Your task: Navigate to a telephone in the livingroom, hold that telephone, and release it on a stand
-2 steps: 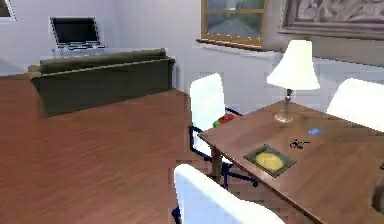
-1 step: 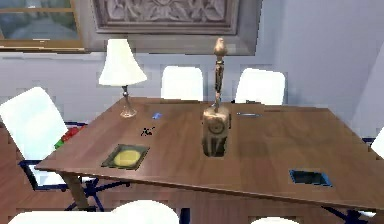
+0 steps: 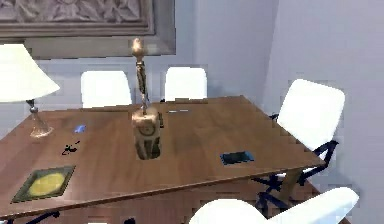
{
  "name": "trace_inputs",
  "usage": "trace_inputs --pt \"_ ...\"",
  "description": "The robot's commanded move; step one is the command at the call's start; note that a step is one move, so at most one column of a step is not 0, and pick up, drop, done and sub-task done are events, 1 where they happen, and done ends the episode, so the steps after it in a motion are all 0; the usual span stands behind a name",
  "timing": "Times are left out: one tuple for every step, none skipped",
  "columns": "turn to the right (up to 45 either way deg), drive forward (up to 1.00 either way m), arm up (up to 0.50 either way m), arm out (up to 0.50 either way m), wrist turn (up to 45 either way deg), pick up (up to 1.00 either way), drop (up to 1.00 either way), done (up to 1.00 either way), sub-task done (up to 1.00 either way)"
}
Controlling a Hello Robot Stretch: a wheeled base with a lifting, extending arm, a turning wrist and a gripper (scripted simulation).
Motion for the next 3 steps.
trace_inputs --pt "0.0 0.1 0.0 0.0 0.0 0.0 0.0 0.0 0.0" --pt "-45.0 0.0 0.0 0.0 0.0 0.0 0.0 0.0 0.0" --pt "-24.0 0.0 0.0 0.0 0.0 0.0 0.0 0.0 0.0"
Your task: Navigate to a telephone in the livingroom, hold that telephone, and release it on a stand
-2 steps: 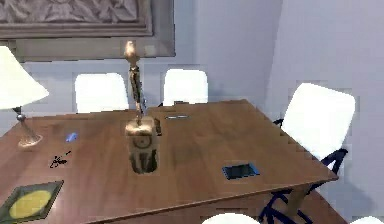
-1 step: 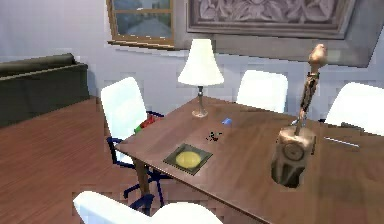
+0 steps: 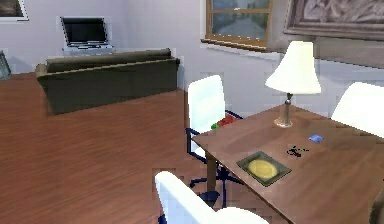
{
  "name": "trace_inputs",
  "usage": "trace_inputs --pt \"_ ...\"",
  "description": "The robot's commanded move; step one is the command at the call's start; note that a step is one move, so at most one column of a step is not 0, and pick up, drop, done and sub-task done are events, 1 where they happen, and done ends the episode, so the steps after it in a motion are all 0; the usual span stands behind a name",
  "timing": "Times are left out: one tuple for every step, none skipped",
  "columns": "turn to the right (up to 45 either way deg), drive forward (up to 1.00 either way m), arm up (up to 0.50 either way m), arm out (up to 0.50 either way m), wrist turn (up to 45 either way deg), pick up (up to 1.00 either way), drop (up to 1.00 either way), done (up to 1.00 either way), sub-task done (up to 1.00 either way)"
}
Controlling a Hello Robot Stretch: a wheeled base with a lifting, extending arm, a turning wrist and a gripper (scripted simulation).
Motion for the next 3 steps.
trace_inputs --pt "0.0 0.0 0.5 0.0 0.0 0.0 0.0 0.0 0.0" --pt "0.0 0.0 0.36 0.0 0.0 0.0 0.0 0.0 0.0" --pt "0.0 0.0 0.0 0.48 0.0 0.0 0.0 0.0 0.0"
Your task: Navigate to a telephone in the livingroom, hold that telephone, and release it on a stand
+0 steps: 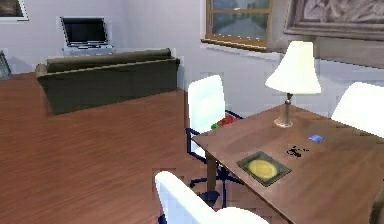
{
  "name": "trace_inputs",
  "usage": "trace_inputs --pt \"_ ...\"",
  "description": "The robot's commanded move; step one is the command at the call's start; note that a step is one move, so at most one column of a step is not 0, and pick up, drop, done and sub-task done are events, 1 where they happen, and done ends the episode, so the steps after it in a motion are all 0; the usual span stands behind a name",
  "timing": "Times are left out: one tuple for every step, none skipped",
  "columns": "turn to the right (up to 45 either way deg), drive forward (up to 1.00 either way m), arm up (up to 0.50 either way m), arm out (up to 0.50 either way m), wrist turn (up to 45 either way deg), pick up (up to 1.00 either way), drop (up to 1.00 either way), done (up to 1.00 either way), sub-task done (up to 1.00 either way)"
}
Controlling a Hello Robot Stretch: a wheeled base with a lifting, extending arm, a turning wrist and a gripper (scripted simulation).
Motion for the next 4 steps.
trace_inputs --pt "0.0 0.0 0.0 0.0 45.0 0.0 0.0 0.0 0.0" --pt "0.0 0.0 0.0 0.0 45.0 0.0 0.0 0.0 0.0" --pt "0.0 0.0 0.0 0.0 45.0 0.0 0.0 0.0 0.0" --pt "0.0 0.0 -0.3 0.0 0.0 0.0 0.0 0.0 0.0"
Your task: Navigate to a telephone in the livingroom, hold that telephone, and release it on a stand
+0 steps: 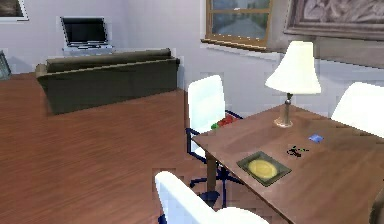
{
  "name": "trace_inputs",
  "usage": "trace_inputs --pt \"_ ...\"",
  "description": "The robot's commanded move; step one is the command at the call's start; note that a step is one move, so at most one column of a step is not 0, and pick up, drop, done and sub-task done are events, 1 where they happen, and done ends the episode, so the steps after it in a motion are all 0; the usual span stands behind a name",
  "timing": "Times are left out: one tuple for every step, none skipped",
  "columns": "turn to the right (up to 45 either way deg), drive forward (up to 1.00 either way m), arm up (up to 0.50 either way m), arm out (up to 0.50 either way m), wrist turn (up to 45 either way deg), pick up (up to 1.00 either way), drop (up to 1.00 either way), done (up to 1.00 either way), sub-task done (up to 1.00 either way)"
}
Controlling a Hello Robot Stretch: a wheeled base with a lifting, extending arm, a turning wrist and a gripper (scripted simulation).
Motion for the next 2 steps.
trace_inputs --pt "0.0 0.0 0.02 0.0 0.0 0.0 0.0 0.0 0.0" --pt "0.0 0.0 -0.32 0.0 0.0 0.0 0.0 0.0 0.0"
